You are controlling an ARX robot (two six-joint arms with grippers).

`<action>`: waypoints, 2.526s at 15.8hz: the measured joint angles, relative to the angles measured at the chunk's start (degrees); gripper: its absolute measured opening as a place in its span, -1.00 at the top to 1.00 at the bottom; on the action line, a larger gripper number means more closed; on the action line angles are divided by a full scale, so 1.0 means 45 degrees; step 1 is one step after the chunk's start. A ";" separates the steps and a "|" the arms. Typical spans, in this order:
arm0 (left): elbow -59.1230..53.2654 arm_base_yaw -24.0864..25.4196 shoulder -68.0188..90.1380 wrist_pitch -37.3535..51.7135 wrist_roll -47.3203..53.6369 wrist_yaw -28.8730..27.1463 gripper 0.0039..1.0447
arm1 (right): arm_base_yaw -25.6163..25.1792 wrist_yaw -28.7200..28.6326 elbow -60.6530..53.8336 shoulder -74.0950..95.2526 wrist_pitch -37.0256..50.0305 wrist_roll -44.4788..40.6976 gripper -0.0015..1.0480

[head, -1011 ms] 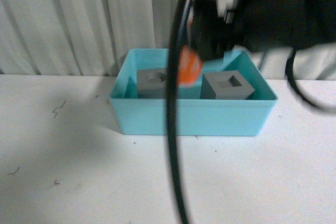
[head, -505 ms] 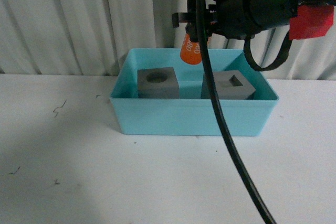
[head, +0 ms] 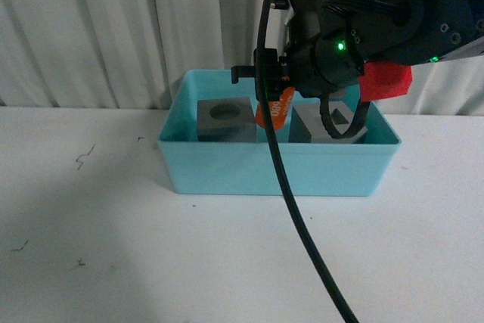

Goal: Place gray and orange parts in blue box

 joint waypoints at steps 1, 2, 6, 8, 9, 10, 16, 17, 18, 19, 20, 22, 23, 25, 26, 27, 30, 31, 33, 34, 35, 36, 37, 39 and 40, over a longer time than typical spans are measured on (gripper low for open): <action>0.0000 0.0000 0.0000 0.0000 0.0000 -0.0005 -0.88 | 0.0015 0.0175 0.0228 0.0155 -0.0087 0.0102 0.10; 0.0000 0.0000 0.0000 0.0000 0.0000 -0.0005 -0.88 | 0.0010 0.0238 0.0413 0.0335 -0.0228 0.0282 0.10; 0.0000 0.0000 0.0000 0.0000 0.0000 0.0000 -0.88 | 0.0010 0.0471 0.0583 0.0874 -0.0495 0.0597 0.10; 0.0000 0.0000 0.0000 0.0000 0.0000 -0.0005 -0.88 | 0.0010 0.0593 0.0699 0.1059 -0.0559 0.0709 0.10; 0.0000 0.0000 0.0000 0.0000 0.0000 -0.0005 -0.88 | 0.0024 0.0690 0.0801 0.1069 -0.0559 0.0782 0.10; 0.0000 0.0000 0.0000 0.0000 0.0000 0.0000 -0.88 | 0.0024 0.0699 0.0860 0.1069 -0.0617 0.0806 0.10; 0.0000 0.0000 0.0000 0.0000 0.0000 -0.0005 -0.88 | -0.0010 0.0894 -0.0636 -0.0194 0.1350 0.1224 -0.85; 0.0000 0.0000 0.0000 0.0000 0.0000 0.0000 -0.88 | -0.0097 0.0670 -0.1588 -0.1379 0.2069 0.1224 -0.87; 0.0000 0.0000 0.0000 0.0000 0.0000 -0.0005 -0.88 | -0.0287 0.0520 -0.2467 -0.2642 0.2686 0.1107 -0.87; 0.0000 0.0000 0.0000 0.0000 0.0000 -0.0005 -0.88 | -0.0675 0.0291 -0.3565 -0.4401 0.3157 0.1083 -0.87; 0.0000 0.0000 0.0000 0.0000 0.0000 -0.0005 -0.88 | -0.1452 -0.0160 -0.5217 -0.6810 0.3288 0.0918 -0.87; 0.0000 0.0000 0.0000 0.0000 0.0000 -0.0005 -0.88 | -0.2589 -0.0704 -0.7674 -0.9452 0.2526 0.0539 -0.87; 0.0000 0.0000 0.0000 0.0000 0.0000 0.0000 -0.88 | -0.3410 -0.1001 -0.9476 -1.1089 0.1404 0.0471 -0.87; -0.0005 0.0000 0.0000 0.0000 0.0000 -0.0005 -0.88 | -0.4342 -0.1141 -1.2390 -1.4673 -0.1311 0.0442 -0.87; 0.0000 0.0000 0.0000 0.0000 0.0000 0.0000 -0.88 | -0.4143 -0.1049 -1.3396 -1.6689 -0.2793 0.0568 -0.87; 0.0000 0.0000 0.0000 0.0000 0.0000 -0.0005 -0.88 | -0.3376 -0.0525 -1.4178 -1.8447 -0.4444 0.0947 -0.87; 0.0000 0.0000 0.0000 0.0005 0.0010 0.0005 -0.88 | -0.1438 0.2006 -1.6407 -2.0832 -0.1831 0.1030 -0.65; -0.0005 0.0019 0.0000 -0.0015 0.0005 -0.0039 -0.88 | -0.1807 0.2574 -1.7787 -2.1940 0.0792 -0.0219 -0.41; -0.0005 0.0000 0.0000 0.0005 0.0005 0.0000 -0.88 | -0.2628 0.2176 -1.8243 -2.2692 0.2225 -0.1336 0.08; -0.0005 0.0000 0.0000 0.0000 0.0005 -0.0005 -0.88 | -0.2832 0.1860 -1.8297 -2.3105 0.2021 -0.1515 0.29; -0.0005 0.0000 0.0000 0.0000 0.0005 -0.0005 -0.88 | -0.3167 0.1603 -1.8370 -2.3411 0.1734 -0.1593 0.53; -0.0005 0.0000 0.0000 -0.0005 0.0005 -0.0005 -0.88 | -0.3390 0.1389 -1.8486 -2.3741 0.1462 -0.1656 0.78; -0.0005 0.0000 0.0000 -0.0005 0.0005 0.0005 -0.88 | -0.4333 0.0330 -1.8705 -2.4033 0.1598 -0.1783 0.97; -0.0005 0.0000 0.0000 -0.0005 0.0005 -0.0005 -0.88 | -0.4959 -0.0165 -1.8846 -2.4659 0.1141 -0.1797 0.96; -0.0005 0.0000 0.0000 0.0000 0.0005 -0.0005 -0.88 | -0.4911 -0.0180 -1.8846 -2.4902 0.0889 -0.1797 0.96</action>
